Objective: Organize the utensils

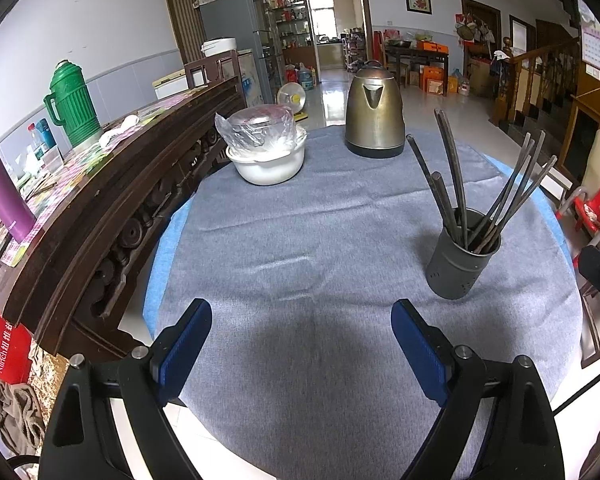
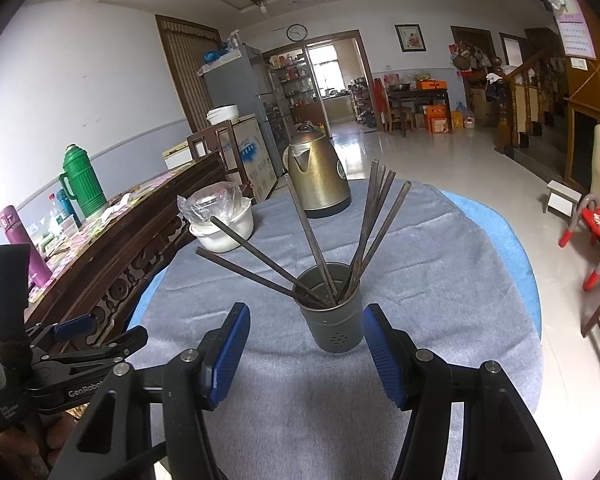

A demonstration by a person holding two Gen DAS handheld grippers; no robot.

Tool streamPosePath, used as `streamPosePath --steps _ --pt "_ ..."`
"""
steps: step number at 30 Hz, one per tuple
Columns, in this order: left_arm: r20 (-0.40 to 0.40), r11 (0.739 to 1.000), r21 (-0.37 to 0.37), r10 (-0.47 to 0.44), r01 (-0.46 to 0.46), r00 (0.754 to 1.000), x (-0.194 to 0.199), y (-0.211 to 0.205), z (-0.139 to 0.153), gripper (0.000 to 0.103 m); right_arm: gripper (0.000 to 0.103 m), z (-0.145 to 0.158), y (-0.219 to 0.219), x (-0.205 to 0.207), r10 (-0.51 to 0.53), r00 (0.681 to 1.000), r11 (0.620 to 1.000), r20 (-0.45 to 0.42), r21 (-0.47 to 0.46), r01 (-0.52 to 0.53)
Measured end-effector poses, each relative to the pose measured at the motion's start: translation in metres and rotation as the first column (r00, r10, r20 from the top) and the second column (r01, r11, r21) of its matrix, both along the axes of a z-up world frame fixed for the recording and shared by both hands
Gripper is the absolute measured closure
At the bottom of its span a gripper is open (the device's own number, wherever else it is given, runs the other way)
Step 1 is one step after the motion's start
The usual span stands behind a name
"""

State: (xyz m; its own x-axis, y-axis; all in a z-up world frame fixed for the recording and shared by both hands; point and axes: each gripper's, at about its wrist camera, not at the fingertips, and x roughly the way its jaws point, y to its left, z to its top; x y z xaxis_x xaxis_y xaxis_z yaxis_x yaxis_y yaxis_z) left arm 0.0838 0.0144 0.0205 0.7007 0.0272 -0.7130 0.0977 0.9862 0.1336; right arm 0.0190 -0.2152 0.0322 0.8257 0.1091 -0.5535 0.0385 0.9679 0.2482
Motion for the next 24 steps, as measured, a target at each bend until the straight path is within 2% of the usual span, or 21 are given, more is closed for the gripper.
streamPosePath --steps 21,24 --pt "-0.006 1.000 0.018 0.016 -0.016 1.000 0.009 -0.002 -0.005 0.012 0.040 -0.010 -0.007 0.013 0.006 1.000 1.000 -0.020 0.019 -0.006" --pt "-0.034 1.000 0.000 0.008 -0.008 0.999 0.018 -0.002 -0.013 0.012 0.040 -0.016 -0.014 0.016 -0.011 1.000 1.000 -0.028 0.011 0.011"
